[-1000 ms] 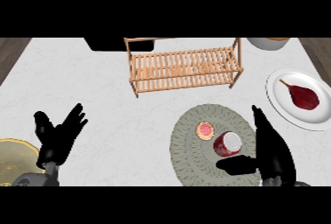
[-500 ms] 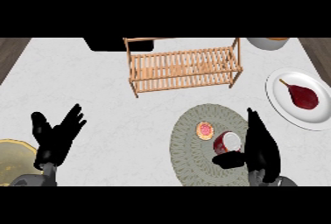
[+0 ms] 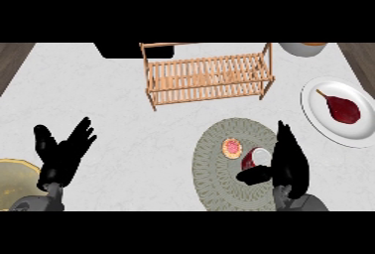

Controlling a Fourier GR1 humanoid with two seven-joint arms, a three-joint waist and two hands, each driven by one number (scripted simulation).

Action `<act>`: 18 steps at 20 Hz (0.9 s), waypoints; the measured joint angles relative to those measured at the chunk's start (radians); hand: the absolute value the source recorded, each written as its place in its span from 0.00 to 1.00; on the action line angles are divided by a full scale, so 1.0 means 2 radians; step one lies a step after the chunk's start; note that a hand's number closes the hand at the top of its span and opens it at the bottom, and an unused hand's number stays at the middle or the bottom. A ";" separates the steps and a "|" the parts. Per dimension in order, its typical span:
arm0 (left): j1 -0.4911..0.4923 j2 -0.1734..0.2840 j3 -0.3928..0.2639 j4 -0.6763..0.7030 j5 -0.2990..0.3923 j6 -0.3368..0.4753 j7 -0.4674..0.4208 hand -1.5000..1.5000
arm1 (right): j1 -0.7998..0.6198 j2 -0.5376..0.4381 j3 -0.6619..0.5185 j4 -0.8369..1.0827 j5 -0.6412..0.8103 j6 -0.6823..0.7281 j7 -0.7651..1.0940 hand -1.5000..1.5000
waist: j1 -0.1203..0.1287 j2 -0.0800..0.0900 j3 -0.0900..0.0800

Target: Pick the can from the placemat and place it in the tiered shelf

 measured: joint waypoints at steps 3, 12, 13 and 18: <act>-0.001 -0.005 0.004 0.002 -0.008 -0.002 0.001 0.50 | -0.007 0.017 -0.012 0.016 0.012 0.004 -0.009 0.00 | 0.000 0.000 0.000; 0.004 -0.016 0.008 -0.005 -0.021 -0.008 0.003 0.50 | -0.024 0.036 -0.015 0.068 -0.011 0.054 -0.062 1.00 | 0.002 -0.004 -0.003; 0.008 -0.018 0.010 -0.011 -0.021 -0.010 0.004 0.50 | -0.028 0.040 -0.018 0.071 -0.011 0.056 -0.063 1.00 | 0.001 -0.004 -0.003; 0.007 -0.024 0.019 -0.013 -0.030 -0.013 0.012 0.50 | -0.035 0.056 -0.023 0.086 0.005 0.049 -0.088 1.00 | -0.001 -0.004 -0.004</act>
